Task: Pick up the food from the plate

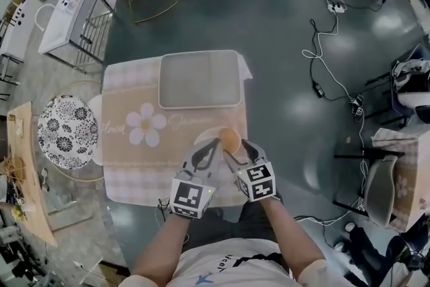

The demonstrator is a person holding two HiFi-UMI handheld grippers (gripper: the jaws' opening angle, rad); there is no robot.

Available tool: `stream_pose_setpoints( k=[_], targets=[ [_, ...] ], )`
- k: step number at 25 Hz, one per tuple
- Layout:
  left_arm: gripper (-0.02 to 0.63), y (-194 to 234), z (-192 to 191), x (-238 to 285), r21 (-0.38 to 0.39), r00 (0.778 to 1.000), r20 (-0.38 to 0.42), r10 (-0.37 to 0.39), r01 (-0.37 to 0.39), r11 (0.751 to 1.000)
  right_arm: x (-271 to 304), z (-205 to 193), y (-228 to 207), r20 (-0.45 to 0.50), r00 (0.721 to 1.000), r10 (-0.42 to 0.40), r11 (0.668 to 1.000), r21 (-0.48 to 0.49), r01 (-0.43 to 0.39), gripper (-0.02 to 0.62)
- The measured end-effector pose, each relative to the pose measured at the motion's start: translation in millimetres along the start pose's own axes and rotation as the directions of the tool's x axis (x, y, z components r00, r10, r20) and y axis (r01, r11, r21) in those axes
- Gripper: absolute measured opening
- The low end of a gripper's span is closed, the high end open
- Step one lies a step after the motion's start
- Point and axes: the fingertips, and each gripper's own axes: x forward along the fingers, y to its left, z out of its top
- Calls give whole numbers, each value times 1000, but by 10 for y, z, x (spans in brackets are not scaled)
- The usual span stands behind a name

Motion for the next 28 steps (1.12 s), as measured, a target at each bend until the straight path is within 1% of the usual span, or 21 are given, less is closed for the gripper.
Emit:
stream_pose_setpoints(
  k=[3, 8, 14, 21, 26, 28],
  targets=[
    [5, 39, -91, 38, -2, 1000, -4, 6, -6, 1000, 137, -90, -30, -20, 1000, -9, 1000, -16, 9, 259],
    [6, 152, -228, 74, -17, 1000, -11, 28, -28, 999, 314, -174, -65, -35, 999, -37, 996, -80, 34, 281],
    [6, 208, -361, 90, -25, 999, -20, 36, -37, 999, 447, -303, -82, -73, 994, -76, 988, -142, 65, 305],
    [5, 204, -391, 96, -30, 999, -14, 36, -36, 999, 564, -441, -130, -142, 985, -101, 981, -178, 75, 307],
    [6, 202, -415, 90, -30, 999, -15, 38, -38, 999, 623, -533, -174, -196, 973, -125, 974, -209, 83, 305],
    [5, 218, -417, 79, -29, 999, -16, 41, -42, 999, 628, -526, -166, -200, 973, -116, 975, -209, 73, 305]
  ],
)
